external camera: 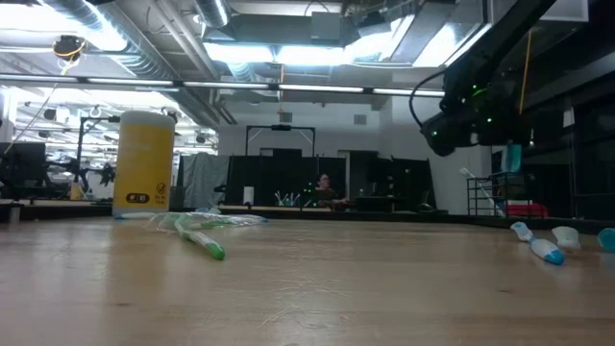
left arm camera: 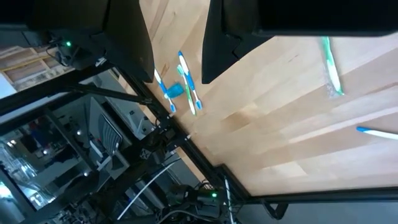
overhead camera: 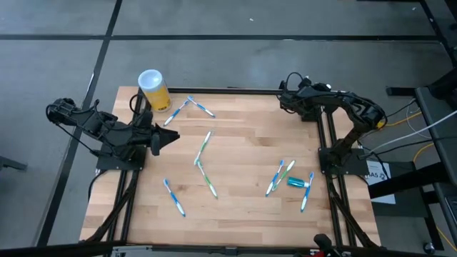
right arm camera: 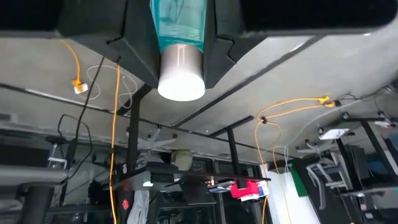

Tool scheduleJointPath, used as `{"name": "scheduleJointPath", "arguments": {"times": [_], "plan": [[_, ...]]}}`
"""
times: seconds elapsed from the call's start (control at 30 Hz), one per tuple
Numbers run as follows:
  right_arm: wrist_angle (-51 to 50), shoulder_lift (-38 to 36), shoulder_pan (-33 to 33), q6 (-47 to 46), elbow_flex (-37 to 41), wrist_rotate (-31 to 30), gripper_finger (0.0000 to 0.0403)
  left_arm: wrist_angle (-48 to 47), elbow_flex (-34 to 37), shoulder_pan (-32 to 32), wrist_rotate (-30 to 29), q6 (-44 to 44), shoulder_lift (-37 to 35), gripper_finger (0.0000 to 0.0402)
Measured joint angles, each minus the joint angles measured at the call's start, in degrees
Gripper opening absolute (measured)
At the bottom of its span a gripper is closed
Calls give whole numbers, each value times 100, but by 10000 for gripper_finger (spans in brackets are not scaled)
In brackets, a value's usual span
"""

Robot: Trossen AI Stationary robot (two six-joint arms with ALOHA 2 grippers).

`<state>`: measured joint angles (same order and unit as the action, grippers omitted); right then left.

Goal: Pick & Place toothbrushing station
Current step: Put the blue mouthwash into the mesh organizer

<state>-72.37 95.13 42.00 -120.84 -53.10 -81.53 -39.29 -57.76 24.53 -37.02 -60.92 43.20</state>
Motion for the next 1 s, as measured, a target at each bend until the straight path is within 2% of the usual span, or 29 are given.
{"name": "scheduleJointPath", "arguments": {"times": [0.13,0.43,0.6,0.7,1.0], "plan": [[-110,0,-54,-1,43,71,93,-60,0,0,86,8,0,129],[256,-11,-310,28,431,-180,93,-86,0,11,206,13,0,129],[693,3,-445,133,446,-53,148,-85,0,11,243,2,0,129],[810,4,-554,154,444,-105,159,-83,0,11,253,0,0,129],[872,9,-660,281,444,-320,115,-81,0,11,364,-3,0,129]]}}
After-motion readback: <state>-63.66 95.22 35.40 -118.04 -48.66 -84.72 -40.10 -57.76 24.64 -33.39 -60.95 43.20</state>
